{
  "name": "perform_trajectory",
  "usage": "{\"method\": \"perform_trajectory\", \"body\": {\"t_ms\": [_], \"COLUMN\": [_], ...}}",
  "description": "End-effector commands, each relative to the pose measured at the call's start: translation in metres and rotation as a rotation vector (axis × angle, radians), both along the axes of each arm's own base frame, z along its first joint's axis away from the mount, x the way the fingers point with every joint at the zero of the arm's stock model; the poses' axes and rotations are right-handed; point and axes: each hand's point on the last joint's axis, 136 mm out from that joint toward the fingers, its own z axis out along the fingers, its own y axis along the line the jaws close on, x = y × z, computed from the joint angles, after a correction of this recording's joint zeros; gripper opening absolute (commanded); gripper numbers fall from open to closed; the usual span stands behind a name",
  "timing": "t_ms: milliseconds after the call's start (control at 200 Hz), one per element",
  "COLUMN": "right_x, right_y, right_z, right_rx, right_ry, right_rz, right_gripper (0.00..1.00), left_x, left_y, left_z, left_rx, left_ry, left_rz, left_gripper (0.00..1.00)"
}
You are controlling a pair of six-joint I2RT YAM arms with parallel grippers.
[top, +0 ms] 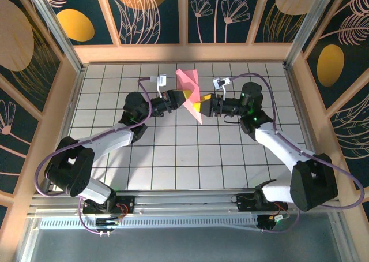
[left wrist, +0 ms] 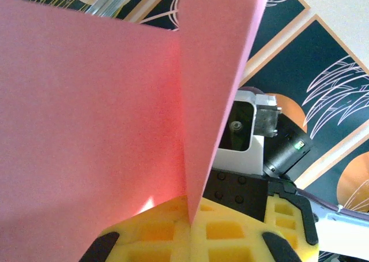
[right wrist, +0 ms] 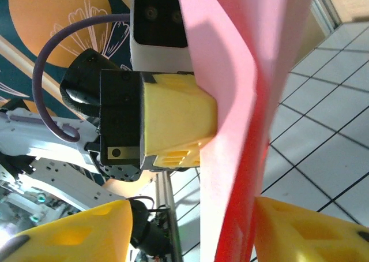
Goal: Fold a paper plane with a square sheet of paper (fold left side to right side)
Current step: Turn over the paper at the center of the table.
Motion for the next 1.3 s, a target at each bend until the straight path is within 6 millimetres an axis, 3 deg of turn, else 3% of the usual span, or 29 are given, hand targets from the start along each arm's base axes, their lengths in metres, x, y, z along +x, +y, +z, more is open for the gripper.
{"method": "perform_trajectory", "body": {"t_ms": [0,110,230,350,536,711,896,1051,1186,1296], "right_x": [0.004,0.007,0.01,0.012,0.021,0.039,0.064,0.073,0.073,0.072], "right_y": [0.0,-0.001,-0.003,-0.006,-0.014,-0.017,-0.032,-0.045,-0.037,-0.028], "right_z": [0.011,0.009,0.009,0.008,0.0,-0.026,-0.071,-0.11,-0.134,-0.159], "right_rx": [-0.008,-0.025,-0.036,-0.056,-0.122,-0.38,-0.857,-1.225,-1.383,-1.454], "right_ry": [-0.045,-0.042,-0.041,-0.04,-0.04,-0.094,-0.174,-0.242,-0.287,-0.282], "right_rz": [-0.02,-0.047,-0.072,-0.106,-0.2,-0.411,-0.737,-0.91,-0.949,-0.926], "right_gripper": [0.5,0.33,0.09,0.0,0.0,0.0,0.0,0.0,0.0,0.0], "left_x": [-0.007,-0.006,-0.002,0.002,0.019,0.029,0.021,0.01,0.003,-0.001], "left_y": [-0.004,-0.005,-0.004,0.002,0.027,0.082,0.139,0.173,0.194,0.199], "left_z": [0.021,0.019,0.015,0.012,-0.007,-0.019,-0.026,-0.029,-0.032,-0.031], "left_rx": [-0.043,-0.038,-0.02,0.012,0.16,0.28,0.361,0.377,0.388,0.387], "left_ry": [-0.065,-0.06,-0.05,-0.058,-0.033,-0.006,0.026,0.049,0.063,0.06], "left_rz": [-0.039,-0.036,-0.016,0.047,0.261,0.567,0.813,0.952,1.033,1.05], "left_gripper": [0.0,0.0,0.2,0.32,0.52,0.66,0.68,0.69,0.71,0.71]}}
